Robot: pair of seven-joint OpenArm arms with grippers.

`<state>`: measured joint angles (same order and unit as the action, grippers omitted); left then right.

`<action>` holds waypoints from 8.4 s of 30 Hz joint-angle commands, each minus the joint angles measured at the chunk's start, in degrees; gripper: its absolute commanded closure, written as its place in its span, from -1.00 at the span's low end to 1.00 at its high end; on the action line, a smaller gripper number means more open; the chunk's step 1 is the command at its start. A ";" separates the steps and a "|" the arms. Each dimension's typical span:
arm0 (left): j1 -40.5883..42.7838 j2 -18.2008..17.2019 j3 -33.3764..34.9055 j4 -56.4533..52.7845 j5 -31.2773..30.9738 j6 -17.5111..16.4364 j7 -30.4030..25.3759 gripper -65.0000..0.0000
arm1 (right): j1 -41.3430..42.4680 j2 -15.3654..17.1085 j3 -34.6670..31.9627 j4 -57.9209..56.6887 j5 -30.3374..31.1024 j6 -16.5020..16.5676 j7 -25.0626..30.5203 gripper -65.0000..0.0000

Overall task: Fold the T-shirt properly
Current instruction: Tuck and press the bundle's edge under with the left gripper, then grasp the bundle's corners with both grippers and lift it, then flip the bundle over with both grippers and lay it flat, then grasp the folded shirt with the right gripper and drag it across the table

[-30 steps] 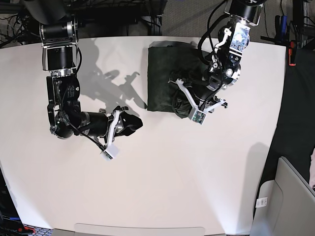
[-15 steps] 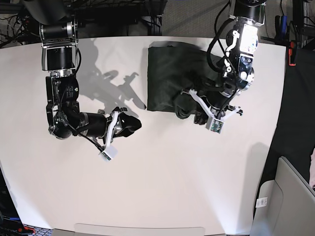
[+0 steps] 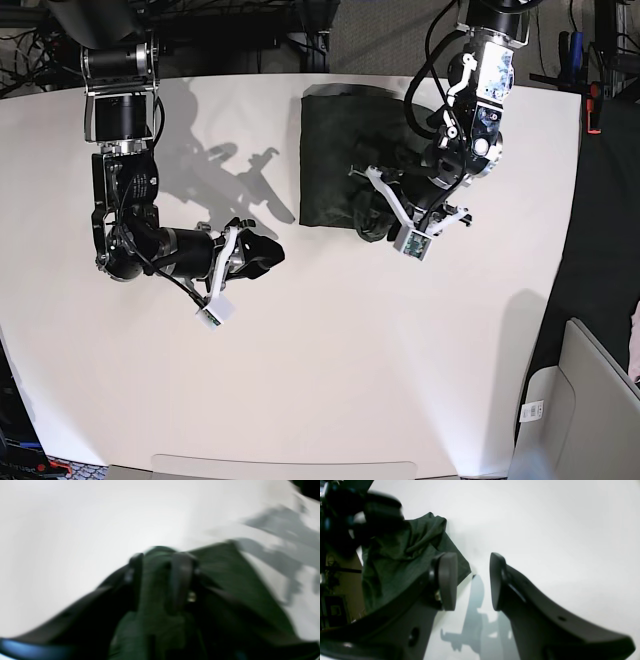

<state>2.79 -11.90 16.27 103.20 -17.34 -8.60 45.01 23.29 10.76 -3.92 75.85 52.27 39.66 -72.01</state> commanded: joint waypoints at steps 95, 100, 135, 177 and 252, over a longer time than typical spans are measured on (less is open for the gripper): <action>24.42 1.75 -14.12 9.37 -0.11 8.12 6.37 0.88 | 4.62 -17.58 -19.33 -1.17 -39.13 0.34 0.93 0.68; 21.43 1.75 -13.42 4.63 0.16 8.12 6.28 0.88 | 2.78 -16.26 -19.33 0.32 -38.78 0.34 -2.76 0.68; -11.71 -1.15 1.18 -14.36 0.24 8.29 -3.04 0.88 | -16.48 0.62 1.51 25.02 -17.94 0.34 -4.96 0.68; 1.39 8.87 -2.43 -1.00 0.24 8.12 12.00 0.88 | -17.71 2.55 10.12 27.66 -3.96 0.34 -4.87 0.68; 16.25 2.71 -32.67 14.03 0.07 8.29 11.29 0.89 | -3.73 20.22 -3.42 9.90 -9.06 0.34 2.07 0.68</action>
<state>18.90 -8.60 -16.14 116.11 -17.10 -0.21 57.14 18.11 30.09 -7.84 84.79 42.59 39.88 -70.76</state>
